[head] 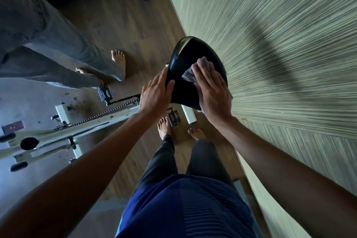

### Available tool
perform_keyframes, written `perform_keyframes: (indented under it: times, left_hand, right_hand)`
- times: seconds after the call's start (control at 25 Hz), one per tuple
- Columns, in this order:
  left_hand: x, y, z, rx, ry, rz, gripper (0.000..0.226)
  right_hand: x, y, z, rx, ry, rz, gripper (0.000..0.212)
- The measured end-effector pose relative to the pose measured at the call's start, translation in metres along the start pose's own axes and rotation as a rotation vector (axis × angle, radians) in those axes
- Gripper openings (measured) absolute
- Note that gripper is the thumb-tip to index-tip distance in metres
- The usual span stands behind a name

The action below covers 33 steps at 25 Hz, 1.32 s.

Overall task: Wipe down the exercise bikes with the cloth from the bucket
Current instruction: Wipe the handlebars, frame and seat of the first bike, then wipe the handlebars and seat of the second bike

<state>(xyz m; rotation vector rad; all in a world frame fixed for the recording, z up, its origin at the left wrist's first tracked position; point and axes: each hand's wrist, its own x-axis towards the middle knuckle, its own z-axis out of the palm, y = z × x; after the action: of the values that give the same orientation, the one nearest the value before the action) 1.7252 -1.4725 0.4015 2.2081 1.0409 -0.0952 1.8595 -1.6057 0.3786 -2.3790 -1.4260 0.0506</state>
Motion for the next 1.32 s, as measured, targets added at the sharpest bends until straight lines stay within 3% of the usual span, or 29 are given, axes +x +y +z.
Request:
perform_keyframes:
  times: [0.16,0.44,0.72,1.04,1.32]
  left_hand:
    - [-0.029,0.007,-0.002,-0.056,0.137,-0.078,0.049]
    - [-0.120,0.041,-0.010,-0.105,0.352,-0.277,0.049]
    - [-0.262,0.047,-0.029,-0.149,0.681,-0.617,0.043]
    - [-0.488,0.059,0.010,-0.188,1.148,-1.051,0.037]
    - [-0.665,0.083,0.071,-0.222,1.364,-1.322,0.038]
  right_hand:
    - [0.008,0.012,-0.015,0.351,-0.076,-0.020,0.048]
    - [0.016,-0.014,-0.059,0.579,-0.196,-0.209,0.046]
    - [-0.032,-0.116,-0.078,0.716,-0.393,-0.671,0.043]
    - [-0.202,-0.258,-0.099,0.822,-0.736,-1.099,0.041]
    - [-0.385,-0.330,-0.143,0.948,-0.933,-1.359,0.044]
